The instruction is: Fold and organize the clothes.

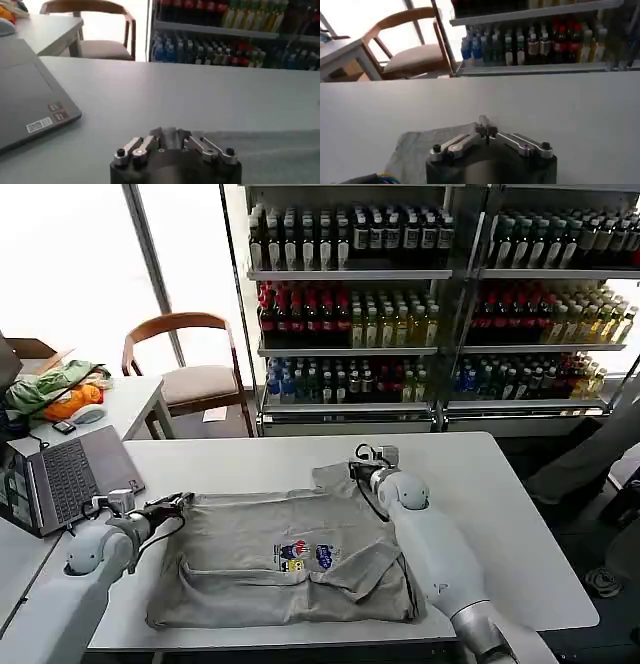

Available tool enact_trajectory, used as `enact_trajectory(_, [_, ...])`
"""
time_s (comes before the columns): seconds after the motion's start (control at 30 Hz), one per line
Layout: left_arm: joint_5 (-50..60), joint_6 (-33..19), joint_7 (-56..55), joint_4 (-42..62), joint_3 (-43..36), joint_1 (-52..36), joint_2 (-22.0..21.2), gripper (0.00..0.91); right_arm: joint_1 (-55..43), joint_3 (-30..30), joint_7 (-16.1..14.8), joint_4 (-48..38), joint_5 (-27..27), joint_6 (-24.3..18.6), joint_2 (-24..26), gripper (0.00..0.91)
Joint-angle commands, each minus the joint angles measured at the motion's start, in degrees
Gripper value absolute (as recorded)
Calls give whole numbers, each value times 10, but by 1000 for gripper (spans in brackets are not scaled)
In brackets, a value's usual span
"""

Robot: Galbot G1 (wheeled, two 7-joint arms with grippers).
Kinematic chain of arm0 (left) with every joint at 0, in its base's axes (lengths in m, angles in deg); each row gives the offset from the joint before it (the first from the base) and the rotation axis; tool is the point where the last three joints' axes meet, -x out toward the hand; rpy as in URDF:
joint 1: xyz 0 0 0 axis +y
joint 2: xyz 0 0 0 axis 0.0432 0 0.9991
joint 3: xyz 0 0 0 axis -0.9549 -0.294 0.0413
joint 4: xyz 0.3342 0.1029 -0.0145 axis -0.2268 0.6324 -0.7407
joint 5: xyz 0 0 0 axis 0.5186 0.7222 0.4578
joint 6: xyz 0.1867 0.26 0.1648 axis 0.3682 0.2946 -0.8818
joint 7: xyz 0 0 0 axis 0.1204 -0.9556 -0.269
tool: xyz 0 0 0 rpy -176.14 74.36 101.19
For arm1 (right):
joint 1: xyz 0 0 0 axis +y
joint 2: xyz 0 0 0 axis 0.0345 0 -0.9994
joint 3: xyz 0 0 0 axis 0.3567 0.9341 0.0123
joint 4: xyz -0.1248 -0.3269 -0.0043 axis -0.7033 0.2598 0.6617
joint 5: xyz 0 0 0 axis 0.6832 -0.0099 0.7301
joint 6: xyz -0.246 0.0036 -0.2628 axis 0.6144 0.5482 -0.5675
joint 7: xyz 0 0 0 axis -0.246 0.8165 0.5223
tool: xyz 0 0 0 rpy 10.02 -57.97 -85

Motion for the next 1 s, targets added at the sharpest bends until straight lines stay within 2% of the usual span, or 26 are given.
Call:
enact_trajectory(0.03, [2, 0, 3, 3, -3, 1, -3, 0, 0, -1, 0, 1, 0, -1, 0, 0])
enact_trajectory(0.37, [1, -22, 1, -7, -3, -1, 1, 10, 4, 0, 1, 15, -8, -1, 4, 0])
enact_trajectory(0.6, [-16, -31, -14, -50, 8, 10, 12, 10, 26, 1, 18, 100, -46, 0, 32, 0])
enact_trajectory(1.0, [-34, -38, -32, -92, 20, 29, 27, 10, 75, -7, 38, 217, -78, 1, 65, 0])
